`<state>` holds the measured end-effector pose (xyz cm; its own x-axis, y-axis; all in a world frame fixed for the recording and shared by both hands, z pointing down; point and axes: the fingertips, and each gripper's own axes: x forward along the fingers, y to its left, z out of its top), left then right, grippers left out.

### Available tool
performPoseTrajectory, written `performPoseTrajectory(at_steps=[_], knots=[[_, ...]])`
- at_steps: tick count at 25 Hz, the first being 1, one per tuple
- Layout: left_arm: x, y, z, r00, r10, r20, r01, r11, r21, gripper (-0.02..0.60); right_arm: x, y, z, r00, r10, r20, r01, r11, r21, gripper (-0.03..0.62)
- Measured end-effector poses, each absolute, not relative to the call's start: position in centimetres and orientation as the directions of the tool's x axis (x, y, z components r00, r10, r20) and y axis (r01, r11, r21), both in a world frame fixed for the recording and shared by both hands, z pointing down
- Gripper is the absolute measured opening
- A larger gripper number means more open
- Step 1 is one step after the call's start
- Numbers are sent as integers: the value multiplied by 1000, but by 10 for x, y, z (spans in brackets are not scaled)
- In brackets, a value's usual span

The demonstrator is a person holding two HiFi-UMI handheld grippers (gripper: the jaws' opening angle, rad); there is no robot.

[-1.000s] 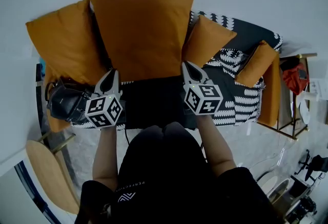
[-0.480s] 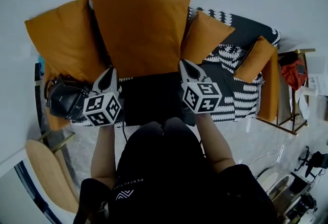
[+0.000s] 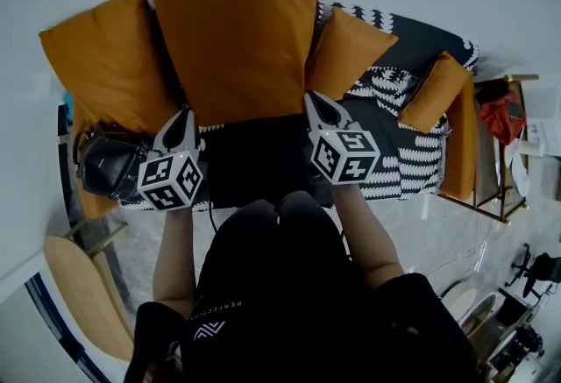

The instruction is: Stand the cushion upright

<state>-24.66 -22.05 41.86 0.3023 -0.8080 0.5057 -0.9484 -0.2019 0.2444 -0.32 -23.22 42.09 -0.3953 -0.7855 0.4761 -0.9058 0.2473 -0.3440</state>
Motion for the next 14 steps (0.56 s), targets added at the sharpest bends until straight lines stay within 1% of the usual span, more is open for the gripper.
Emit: performPoseTrajectory(at_steps=[14], knots=[[-239, -214, 415, 284, -815, 505, -954, -186, 237, 21, 1, -228, 418, -418, -784, 459, -890, 250, -382, -6]])
